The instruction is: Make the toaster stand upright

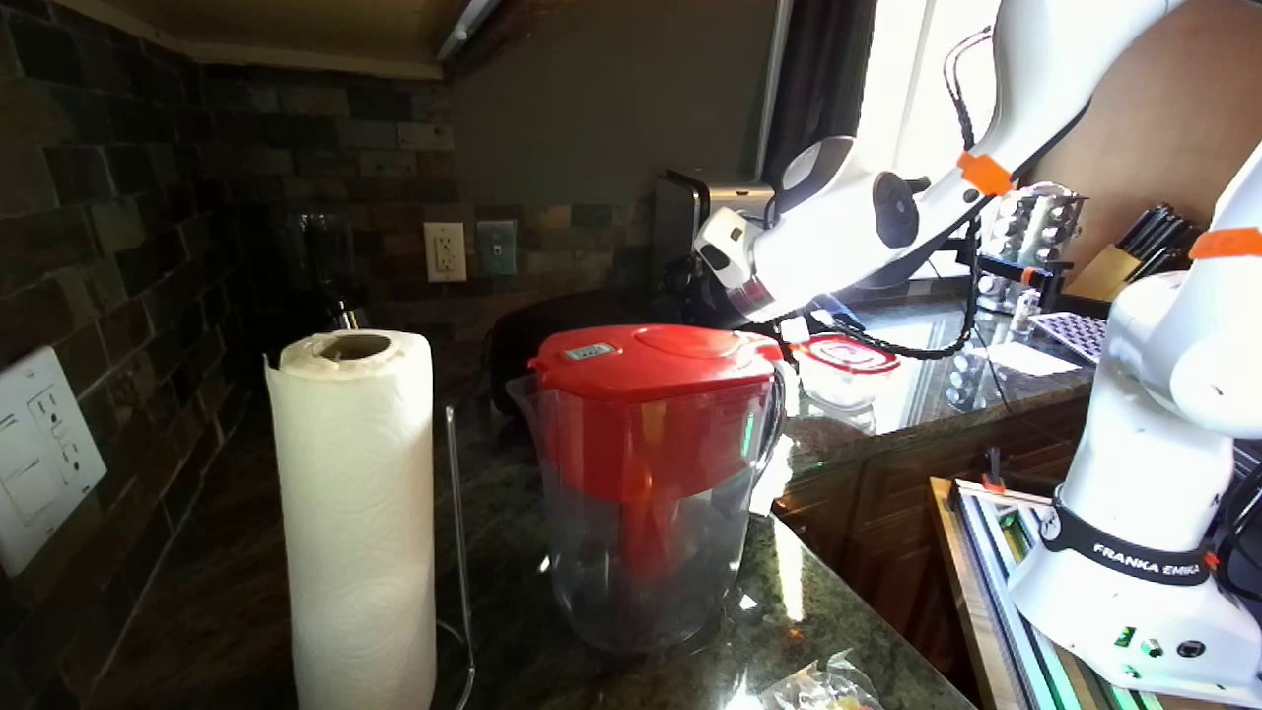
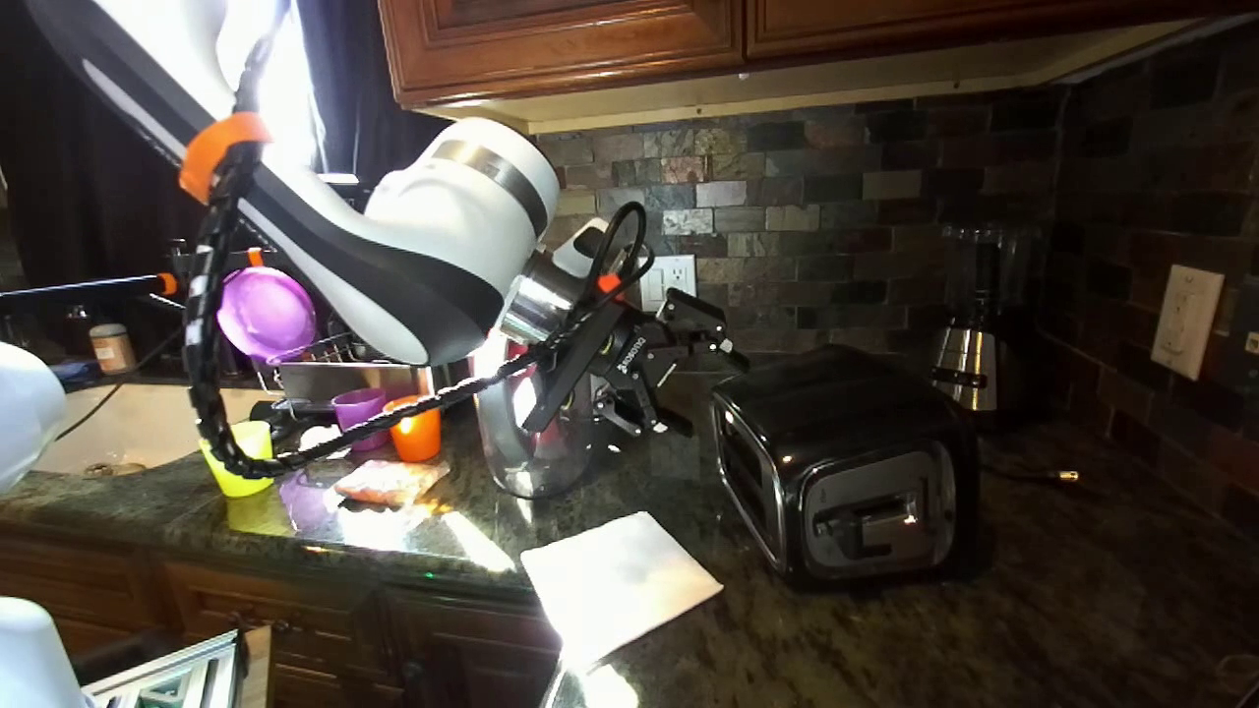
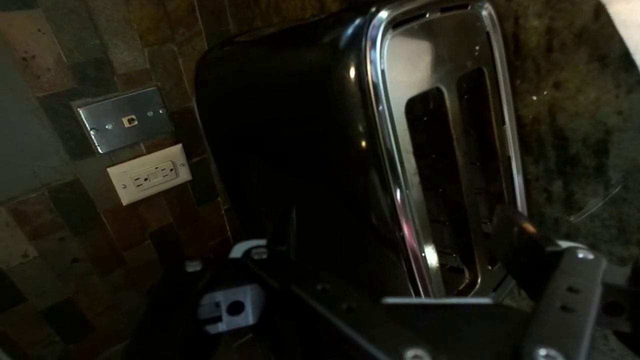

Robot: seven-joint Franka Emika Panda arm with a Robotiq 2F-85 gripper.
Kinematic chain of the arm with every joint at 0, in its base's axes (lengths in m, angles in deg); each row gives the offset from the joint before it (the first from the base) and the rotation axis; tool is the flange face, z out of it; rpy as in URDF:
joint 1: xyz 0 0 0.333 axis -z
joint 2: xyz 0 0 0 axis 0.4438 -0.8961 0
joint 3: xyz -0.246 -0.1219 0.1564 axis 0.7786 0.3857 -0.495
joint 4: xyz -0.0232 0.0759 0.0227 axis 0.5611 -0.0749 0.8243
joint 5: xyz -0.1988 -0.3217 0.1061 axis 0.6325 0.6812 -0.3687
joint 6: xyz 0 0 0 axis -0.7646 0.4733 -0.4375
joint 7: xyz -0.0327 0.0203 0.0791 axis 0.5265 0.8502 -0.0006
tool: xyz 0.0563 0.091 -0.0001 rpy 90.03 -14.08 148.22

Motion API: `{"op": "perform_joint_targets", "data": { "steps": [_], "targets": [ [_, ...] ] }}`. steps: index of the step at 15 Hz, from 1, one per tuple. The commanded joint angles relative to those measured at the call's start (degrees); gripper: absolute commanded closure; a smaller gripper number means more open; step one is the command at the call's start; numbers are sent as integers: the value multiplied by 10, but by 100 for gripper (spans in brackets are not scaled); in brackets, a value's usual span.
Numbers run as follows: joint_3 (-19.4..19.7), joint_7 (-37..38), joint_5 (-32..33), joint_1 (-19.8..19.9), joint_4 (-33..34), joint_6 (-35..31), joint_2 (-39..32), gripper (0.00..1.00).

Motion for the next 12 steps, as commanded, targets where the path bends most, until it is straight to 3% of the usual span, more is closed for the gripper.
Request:
{"op": "perform_joint_targets", "data": {
  "steps": [1,9,10,12],
  "targets": [
    [-7,52,50,-10,22,39,-37,0],
    [-26,135,107,-29,39,136,-96,0],
    [14,140,113,-73,40,148,-101,0],
    [23,163,132,-85,45,160,-108,0]
  ]
}}
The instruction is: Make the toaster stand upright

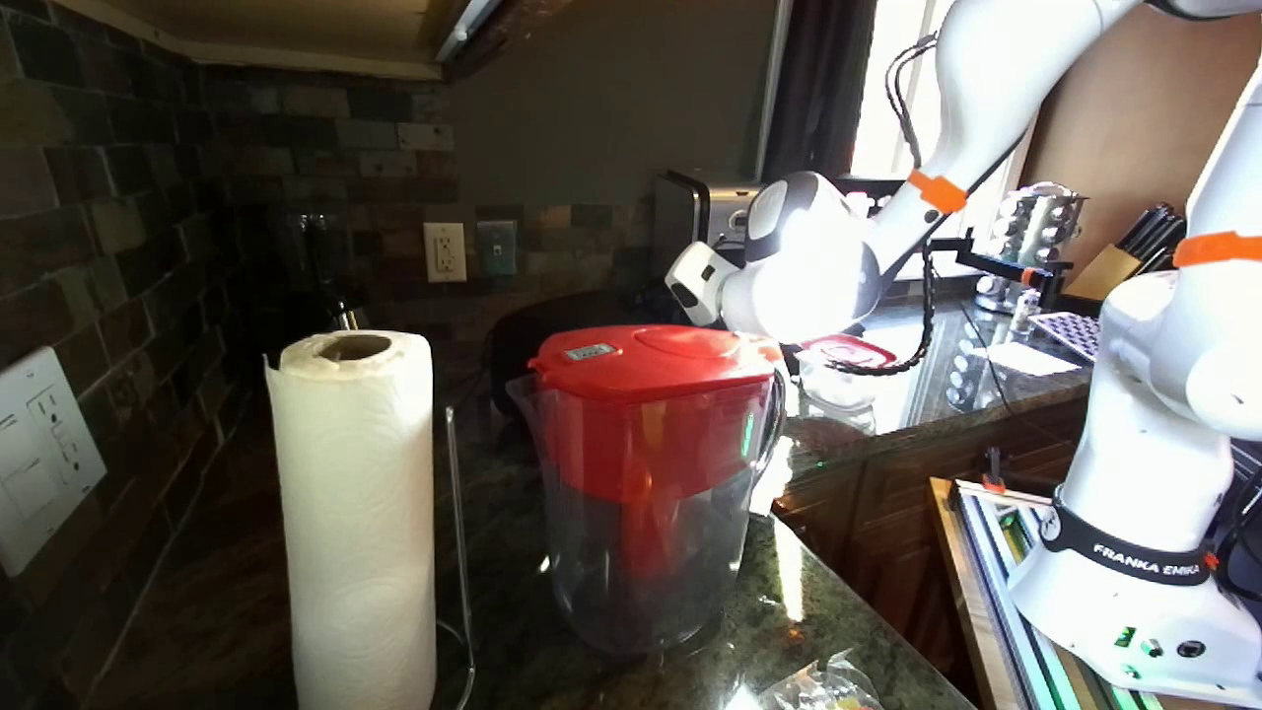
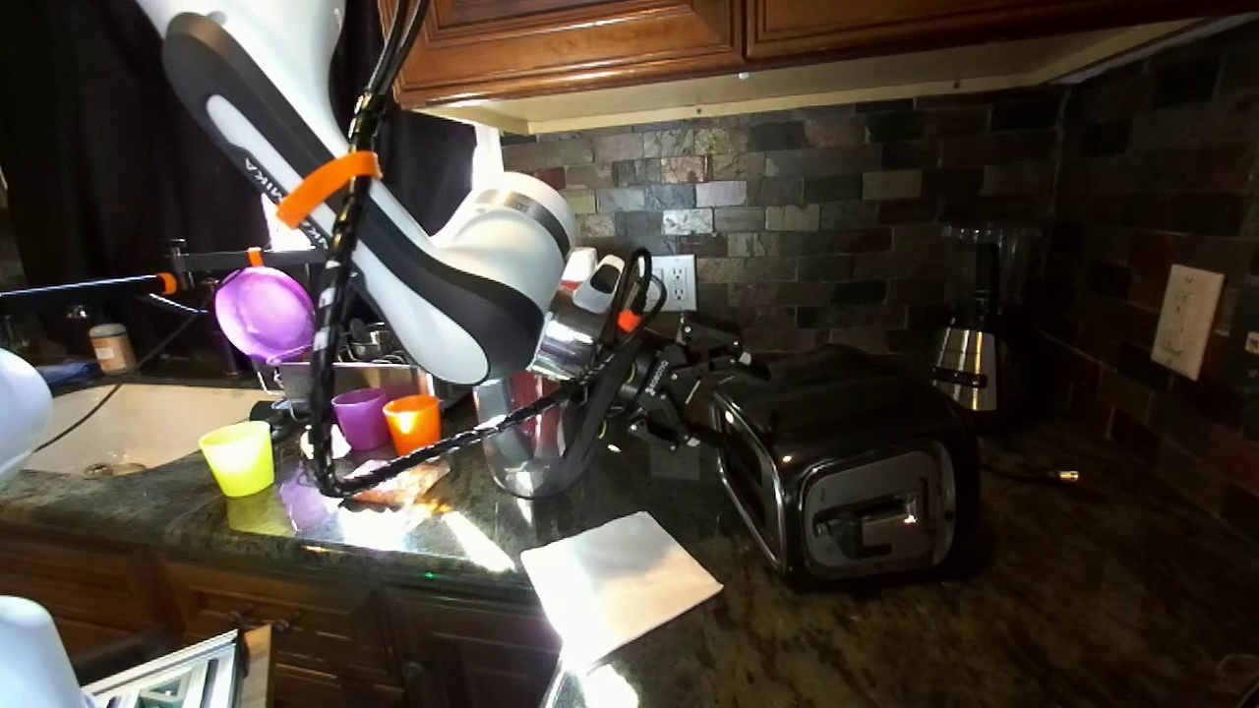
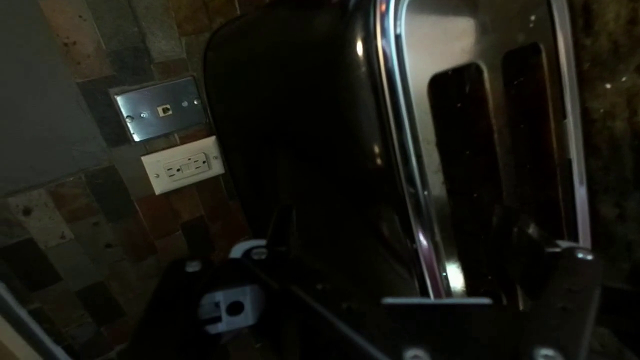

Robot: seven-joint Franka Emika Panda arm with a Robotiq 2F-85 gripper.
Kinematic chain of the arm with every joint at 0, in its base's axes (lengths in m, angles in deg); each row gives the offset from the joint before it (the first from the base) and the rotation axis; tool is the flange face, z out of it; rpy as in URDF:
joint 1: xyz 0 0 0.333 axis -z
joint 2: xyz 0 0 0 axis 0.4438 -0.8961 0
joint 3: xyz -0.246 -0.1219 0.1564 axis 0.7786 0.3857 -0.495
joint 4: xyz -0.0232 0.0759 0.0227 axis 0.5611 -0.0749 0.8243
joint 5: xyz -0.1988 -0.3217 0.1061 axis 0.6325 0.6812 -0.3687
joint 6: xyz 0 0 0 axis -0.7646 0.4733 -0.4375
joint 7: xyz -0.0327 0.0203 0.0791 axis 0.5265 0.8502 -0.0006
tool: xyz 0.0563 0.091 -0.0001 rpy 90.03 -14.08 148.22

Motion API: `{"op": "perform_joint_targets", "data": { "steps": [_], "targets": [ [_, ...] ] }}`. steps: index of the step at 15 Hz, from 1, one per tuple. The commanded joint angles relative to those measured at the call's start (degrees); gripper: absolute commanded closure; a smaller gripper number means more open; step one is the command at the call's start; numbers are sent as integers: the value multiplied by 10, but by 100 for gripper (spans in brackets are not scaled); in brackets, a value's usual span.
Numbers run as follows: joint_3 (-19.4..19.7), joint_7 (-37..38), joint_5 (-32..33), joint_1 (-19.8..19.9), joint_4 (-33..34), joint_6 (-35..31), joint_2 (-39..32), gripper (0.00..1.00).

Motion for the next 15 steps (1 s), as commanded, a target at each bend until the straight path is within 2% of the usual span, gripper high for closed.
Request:
{"op": "perform_joint_targets", "data": {
  "steps": [1,6,15],
  "targets": [
    [33,54,46,-44,12,29,-23,0],
    [46,90,80,-62,18,50,-31,0],
    [56,125,107,-67,18,63,-25,0]
  ]
}}
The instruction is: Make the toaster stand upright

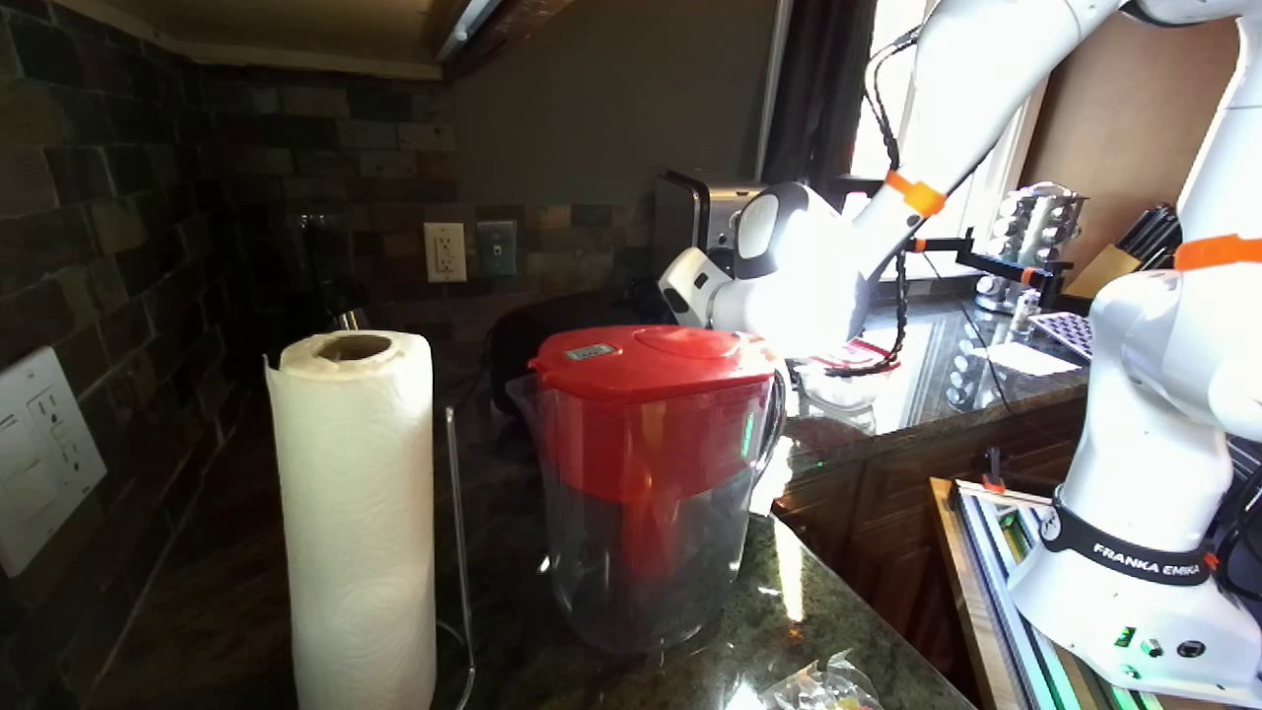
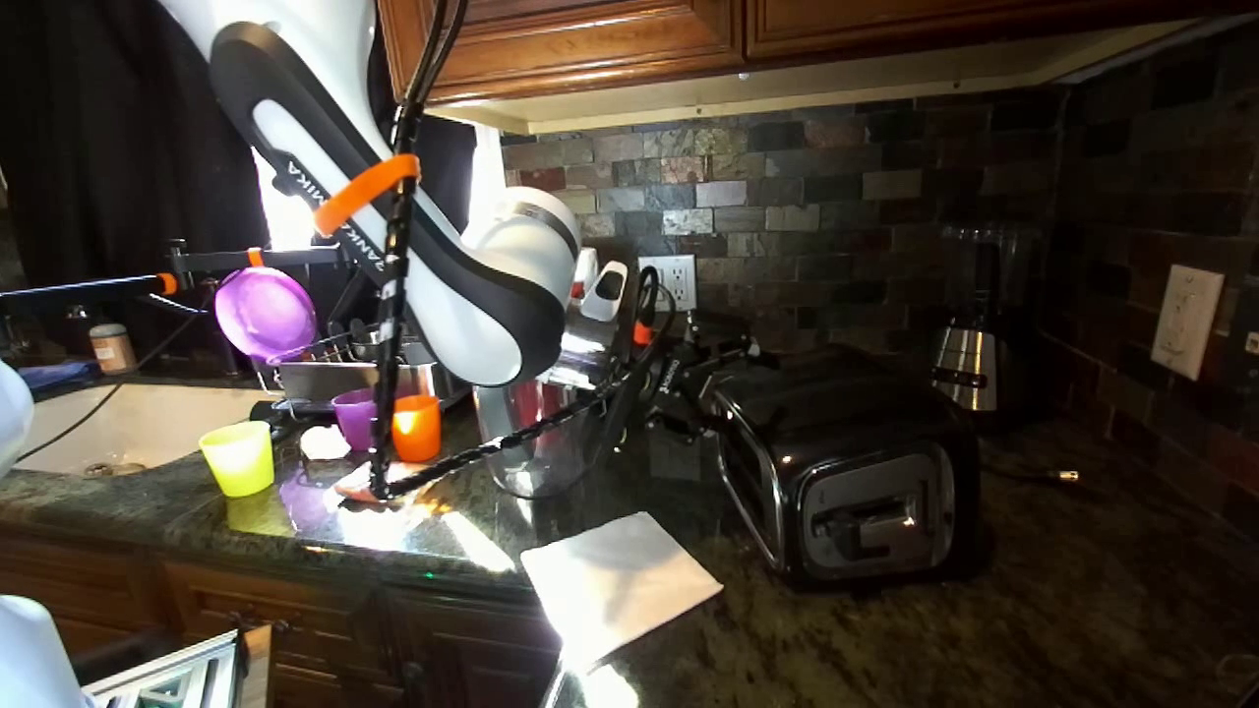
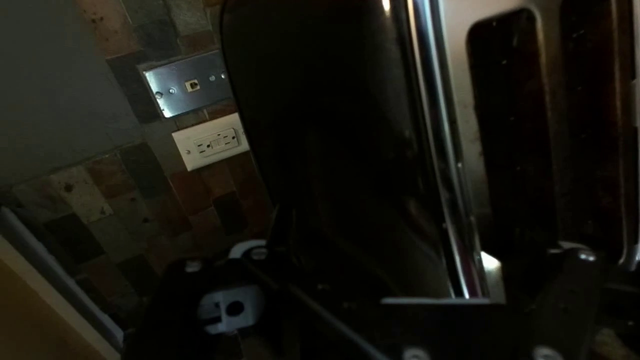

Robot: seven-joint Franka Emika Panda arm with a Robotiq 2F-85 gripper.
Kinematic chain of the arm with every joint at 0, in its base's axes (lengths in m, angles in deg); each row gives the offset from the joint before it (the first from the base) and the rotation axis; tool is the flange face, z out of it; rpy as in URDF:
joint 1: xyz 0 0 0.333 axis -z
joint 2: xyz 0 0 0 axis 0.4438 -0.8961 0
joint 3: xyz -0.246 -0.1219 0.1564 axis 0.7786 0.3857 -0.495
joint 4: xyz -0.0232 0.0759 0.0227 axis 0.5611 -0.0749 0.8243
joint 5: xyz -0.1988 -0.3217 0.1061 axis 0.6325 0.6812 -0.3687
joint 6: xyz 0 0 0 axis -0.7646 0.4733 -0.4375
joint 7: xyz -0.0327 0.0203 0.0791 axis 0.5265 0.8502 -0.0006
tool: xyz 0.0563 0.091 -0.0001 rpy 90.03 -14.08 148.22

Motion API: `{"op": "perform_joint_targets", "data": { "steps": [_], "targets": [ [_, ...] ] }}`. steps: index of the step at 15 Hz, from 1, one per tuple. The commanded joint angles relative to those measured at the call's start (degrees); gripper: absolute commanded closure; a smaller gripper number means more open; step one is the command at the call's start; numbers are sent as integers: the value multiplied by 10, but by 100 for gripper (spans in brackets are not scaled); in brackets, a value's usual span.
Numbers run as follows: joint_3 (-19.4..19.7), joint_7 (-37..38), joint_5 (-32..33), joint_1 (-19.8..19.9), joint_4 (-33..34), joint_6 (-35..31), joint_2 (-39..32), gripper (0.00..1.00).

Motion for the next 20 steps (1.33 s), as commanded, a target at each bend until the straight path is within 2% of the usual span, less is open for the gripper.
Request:
{"op": "perform_joint_targets", "data": {
  "steps": [1,11,20],
  "targets": [
    [13,30,27,-7,3,13,4,0],
    [30,11,8,0,21,-12,22,0],
    [55,-47,-11,8,97,-88,-4,0]
  ]
}}
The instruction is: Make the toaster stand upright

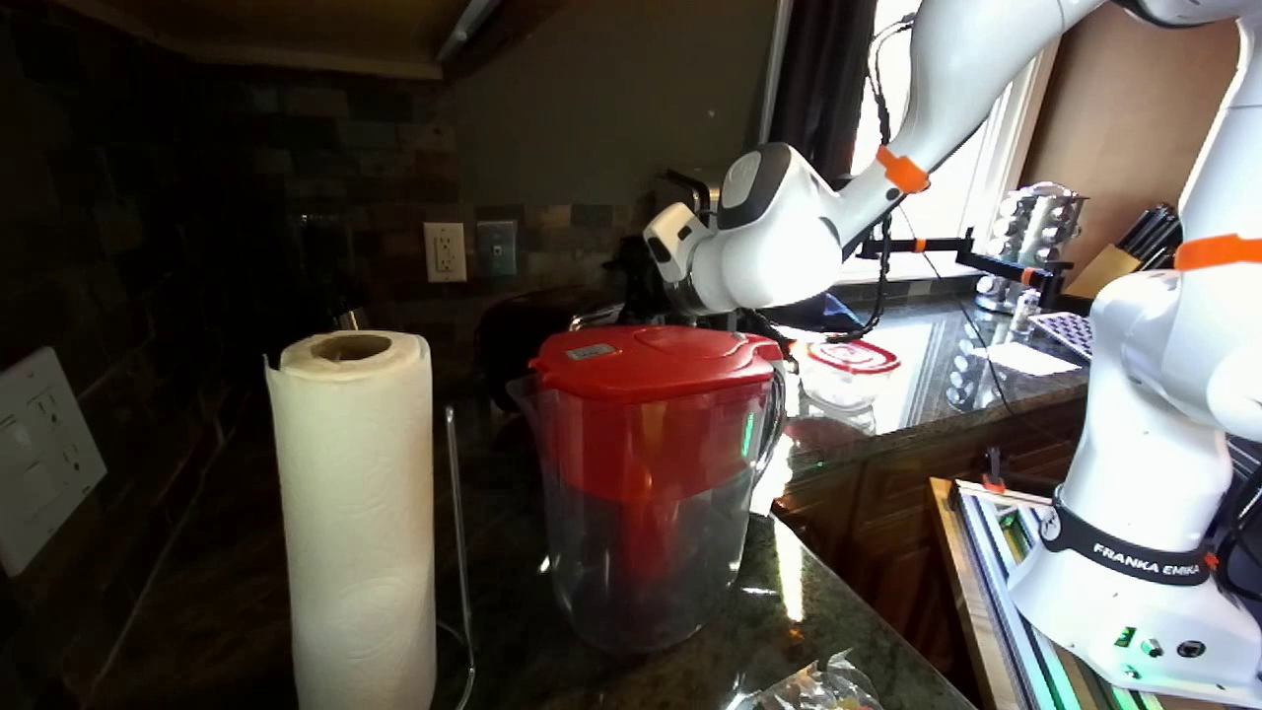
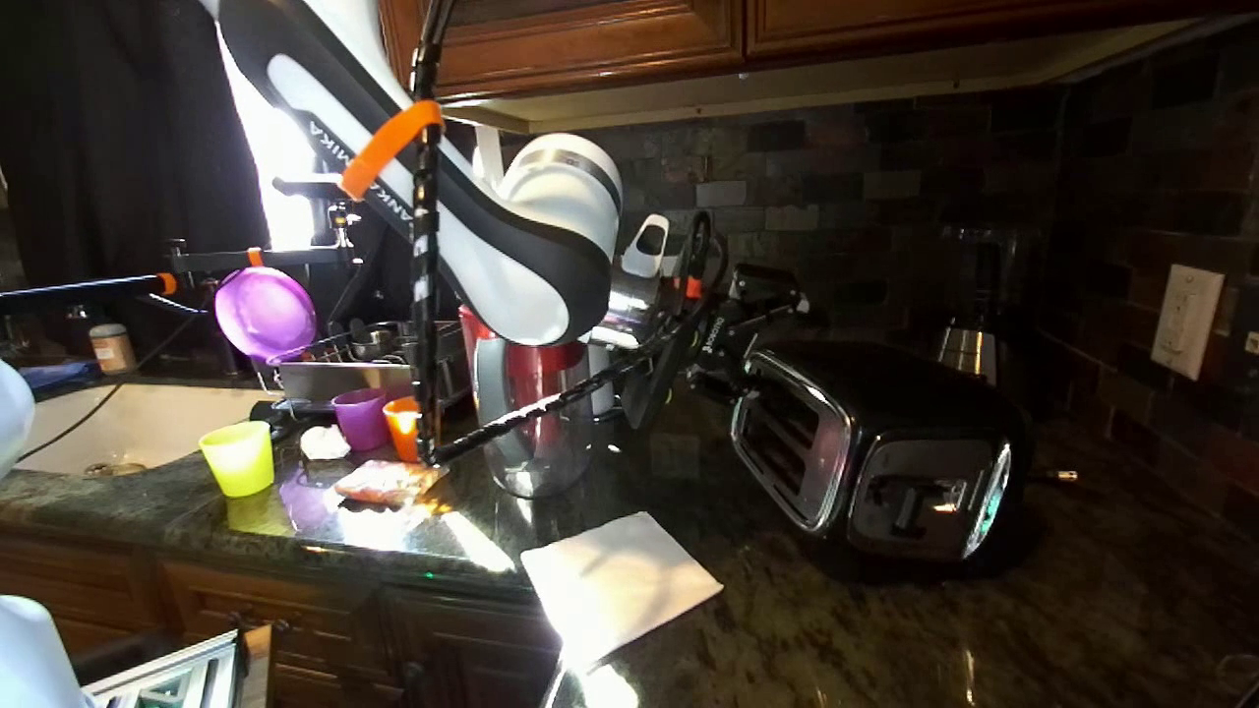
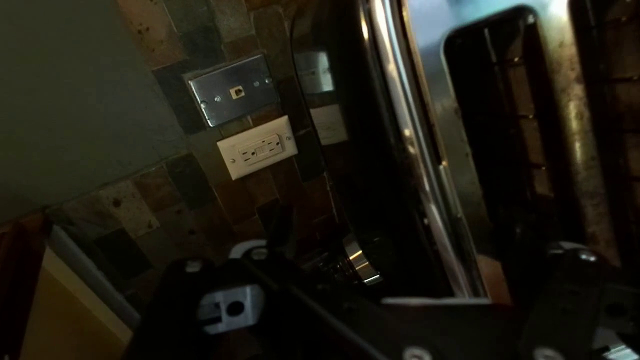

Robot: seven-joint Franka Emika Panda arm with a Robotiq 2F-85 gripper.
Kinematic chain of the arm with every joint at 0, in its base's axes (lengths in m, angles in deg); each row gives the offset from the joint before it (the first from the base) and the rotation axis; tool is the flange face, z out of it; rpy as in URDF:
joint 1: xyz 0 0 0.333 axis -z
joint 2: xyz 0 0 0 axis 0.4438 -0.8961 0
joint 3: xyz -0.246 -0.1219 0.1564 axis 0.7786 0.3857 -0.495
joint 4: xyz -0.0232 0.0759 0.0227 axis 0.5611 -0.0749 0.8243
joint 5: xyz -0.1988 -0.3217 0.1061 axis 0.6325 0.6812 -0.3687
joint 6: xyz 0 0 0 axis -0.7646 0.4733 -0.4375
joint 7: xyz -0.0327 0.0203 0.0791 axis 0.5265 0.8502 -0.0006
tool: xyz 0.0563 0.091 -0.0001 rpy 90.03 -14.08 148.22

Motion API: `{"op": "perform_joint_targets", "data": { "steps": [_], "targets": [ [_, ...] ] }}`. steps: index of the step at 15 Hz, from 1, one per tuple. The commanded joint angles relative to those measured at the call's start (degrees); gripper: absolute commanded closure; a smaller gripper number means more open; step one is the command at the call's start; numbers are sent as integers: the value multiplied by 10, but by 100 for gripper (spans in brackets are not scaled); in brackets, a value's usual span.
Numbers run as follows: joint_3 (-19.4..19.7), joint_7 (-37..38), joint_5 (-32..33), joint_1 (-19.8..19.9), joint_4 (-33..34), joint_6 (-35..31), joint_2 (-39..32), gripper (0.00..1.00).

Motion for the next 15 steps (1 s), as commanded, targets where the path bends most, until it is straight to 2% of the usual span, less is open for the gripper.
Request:
{"op": "perform_joint_targets", "data": {
  "steps": [1,15],
  "targets": [
    [10,-37,-14,5,41,-40,-11,0],
    [22,-83,-26,19,152,-97,-76,0]
  ]
}}
